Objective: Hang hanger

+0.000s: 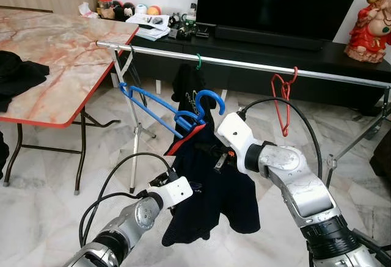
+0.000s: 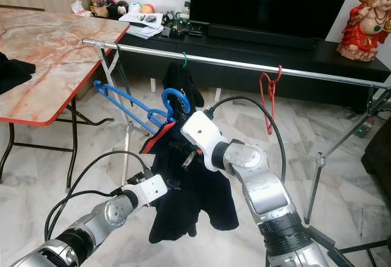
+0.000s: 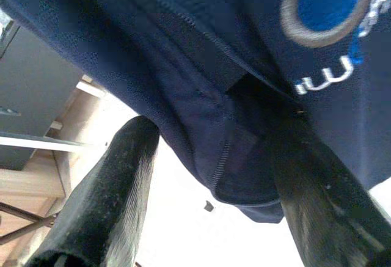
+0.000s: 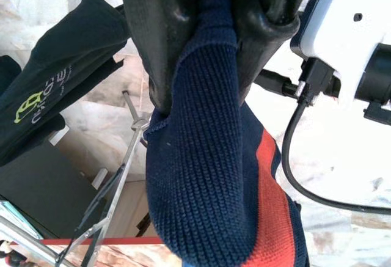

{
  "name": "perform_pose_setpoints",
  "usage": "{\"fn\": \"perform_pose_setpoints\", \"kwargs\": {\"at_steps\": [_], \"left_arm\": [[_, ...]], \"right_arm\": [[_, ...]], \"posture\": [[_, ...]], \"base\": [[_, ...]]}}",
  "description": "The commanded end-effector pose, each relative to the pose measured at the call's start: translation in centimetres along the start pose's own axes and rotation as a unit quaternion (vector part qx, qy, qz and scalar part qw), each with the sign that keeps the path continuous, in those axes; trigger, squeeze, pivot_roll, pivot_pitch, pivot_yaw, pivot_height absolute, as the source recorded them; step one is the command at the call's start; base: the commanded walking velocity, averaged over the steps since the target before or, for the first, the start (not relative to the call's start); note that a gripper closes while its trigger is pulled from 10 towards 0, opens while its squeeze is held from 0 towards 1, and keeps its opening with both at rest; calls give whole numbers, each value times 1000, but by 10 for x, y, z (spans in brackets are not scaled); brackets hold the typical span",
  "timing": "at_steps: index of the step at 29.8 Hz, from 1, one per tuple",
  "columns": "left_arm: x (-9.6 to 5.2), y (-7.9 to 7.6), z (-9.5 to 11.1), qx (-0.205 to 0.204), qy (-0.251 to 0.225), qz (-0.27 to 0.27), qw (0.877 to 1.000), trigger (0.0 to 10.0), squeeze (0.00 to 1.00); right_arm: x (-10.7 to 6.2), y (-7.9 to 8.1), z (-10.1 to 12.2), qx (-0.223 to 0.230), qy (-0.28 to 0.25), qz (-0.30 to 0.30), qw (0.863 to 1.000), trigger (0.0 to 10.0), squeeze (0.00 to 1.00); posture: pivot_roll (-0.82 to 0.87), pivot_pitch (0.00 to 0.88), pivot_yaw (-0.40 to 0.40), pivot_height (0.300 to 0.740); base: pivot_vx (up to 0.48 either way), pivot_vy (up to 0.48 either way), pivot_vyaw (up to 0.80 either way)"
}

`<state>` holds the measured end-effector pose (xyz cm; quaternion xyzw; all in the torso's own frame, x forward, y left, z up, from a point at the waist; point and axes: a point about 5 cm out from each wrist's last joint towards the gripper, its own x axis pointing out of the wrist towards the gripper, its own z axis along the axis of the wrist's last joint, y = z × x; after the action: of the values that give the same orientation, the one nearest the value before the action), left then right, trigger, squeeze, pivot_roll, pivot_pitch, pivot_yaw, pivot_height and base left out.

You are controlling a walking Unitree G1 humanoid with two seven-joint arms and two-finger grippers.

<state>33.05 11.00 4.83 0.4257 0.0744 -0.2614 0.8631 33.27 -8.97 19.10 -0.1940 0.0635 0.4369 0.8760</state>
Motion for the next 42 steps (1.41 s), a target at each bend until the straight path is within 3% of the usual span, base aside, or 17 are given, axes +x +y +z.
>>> {"fn": "perform_pose_setpoints", "kwargs": {"at_steps": [1, 8, 14, 17, 25, 42], "left_arm": [[-1, -4, 0, 7, -4, -20, 1000, 10000, 0], [-10, -9, -7, 60, -19, -101, 993, 10000, 0], [-14, -11, -6, 86, -37, -132, 987, 10000, 0], [-14, -9, -2, 77, -54, -122, 988, 10000, 0], [-8, 5, 1, 84, -38, -63, 994, 10000, 0], [-7, -2, 2, 60, -41, -75, 994, 10000, 0]], "right_arm": [[-4, -6, 7, -13, -11, -12, 1000, 0, 0], [-3, -4, 3, -14, -3, -11, 1000, 0, 0], [-2, -5, 3, -16, -2, -11, 1000, 0, 0], [-3, -5, 2, -17, 0, -10, 1000, 0, 0], [-3, -3, 2, -22, -1, -5, 1000, 0, 0], [-2, 4, 7, -32, -14, 18, 999, 0, 0]], "posture": [[13, 66, -99, 740], [21, 69, -102, 740], [20, 69, -103, 740], [19, 70, -104, 740], [15, 69, -107, 740], [11, 70, -108, 740]], "base": [[0, 0, 0], [0, 0, 0], [0, 0, 0], [0, 0, 0], [0, 0, 0], [0, 0, 0]]}}
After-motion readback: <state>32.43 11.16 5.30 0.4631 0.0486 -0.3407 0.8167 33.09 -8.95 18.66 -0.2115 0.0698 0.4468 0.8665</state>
